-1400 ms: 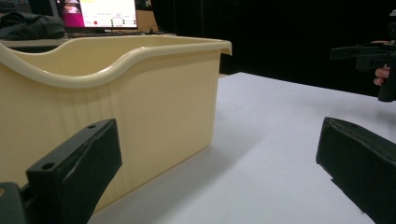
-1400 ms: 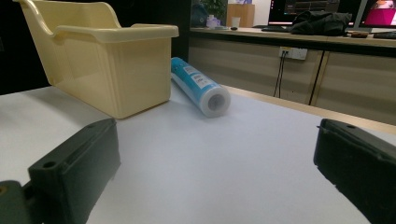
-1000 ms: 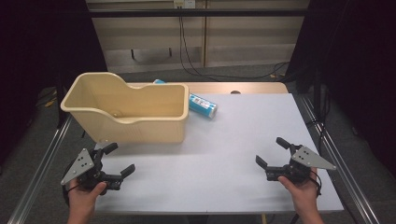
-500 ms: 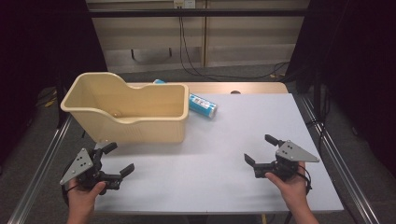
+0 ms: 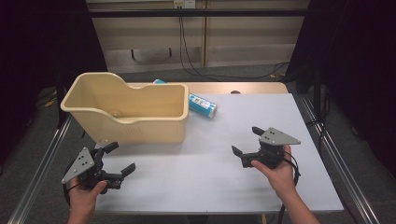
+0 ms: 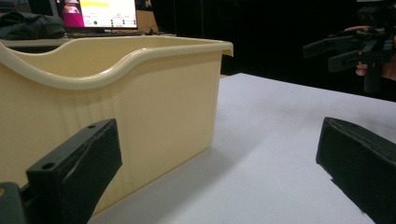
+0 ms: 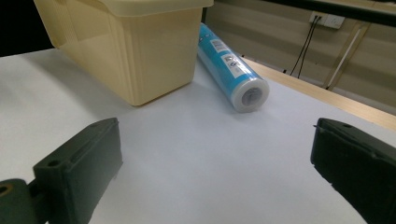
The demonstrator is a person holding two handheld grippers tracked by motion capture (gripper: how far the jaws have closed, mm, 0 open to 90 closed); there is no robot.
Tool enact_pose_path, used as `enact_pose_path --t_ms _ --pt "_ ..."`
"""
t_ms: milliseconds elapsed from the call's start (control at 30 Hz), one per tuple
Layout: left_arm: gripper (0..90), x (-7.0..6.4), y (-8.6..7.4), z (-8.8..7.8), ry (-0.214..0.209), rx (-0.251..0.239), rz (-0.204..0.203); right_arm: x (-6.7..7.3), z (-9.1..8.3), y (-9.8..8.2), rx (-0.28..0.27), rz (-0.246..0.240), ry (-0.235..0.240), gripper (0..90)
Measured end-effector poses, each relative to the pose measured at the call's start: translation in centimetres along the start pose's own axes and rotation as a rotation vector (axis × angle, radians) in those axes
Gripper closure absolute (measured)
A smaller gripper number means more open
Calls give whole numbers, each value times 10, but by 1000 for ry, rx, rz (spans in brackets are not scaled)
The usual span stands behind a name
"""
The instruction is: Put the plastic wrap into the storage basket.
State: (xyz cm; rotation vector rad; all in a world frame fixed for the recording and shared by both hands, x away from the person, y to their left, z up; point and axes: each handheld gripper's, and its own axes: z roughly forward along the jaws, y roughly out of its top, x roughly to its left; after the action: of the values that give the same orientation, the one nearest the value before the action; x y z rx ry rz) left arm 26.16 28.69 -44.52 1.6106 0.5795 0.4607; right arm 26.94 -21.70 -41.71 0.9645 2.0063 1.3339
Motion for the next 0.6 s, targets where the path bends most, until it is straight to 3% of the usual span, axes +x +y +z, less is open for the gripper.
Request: enact_pose_path --t_ms 300,600 --pt "0 1 -1 1 -7 4 -4 -5 27 22 69 19 23 12" --pt "0 0 -1 1 -9 3 -11 -8 59 42 114 3 36 6"
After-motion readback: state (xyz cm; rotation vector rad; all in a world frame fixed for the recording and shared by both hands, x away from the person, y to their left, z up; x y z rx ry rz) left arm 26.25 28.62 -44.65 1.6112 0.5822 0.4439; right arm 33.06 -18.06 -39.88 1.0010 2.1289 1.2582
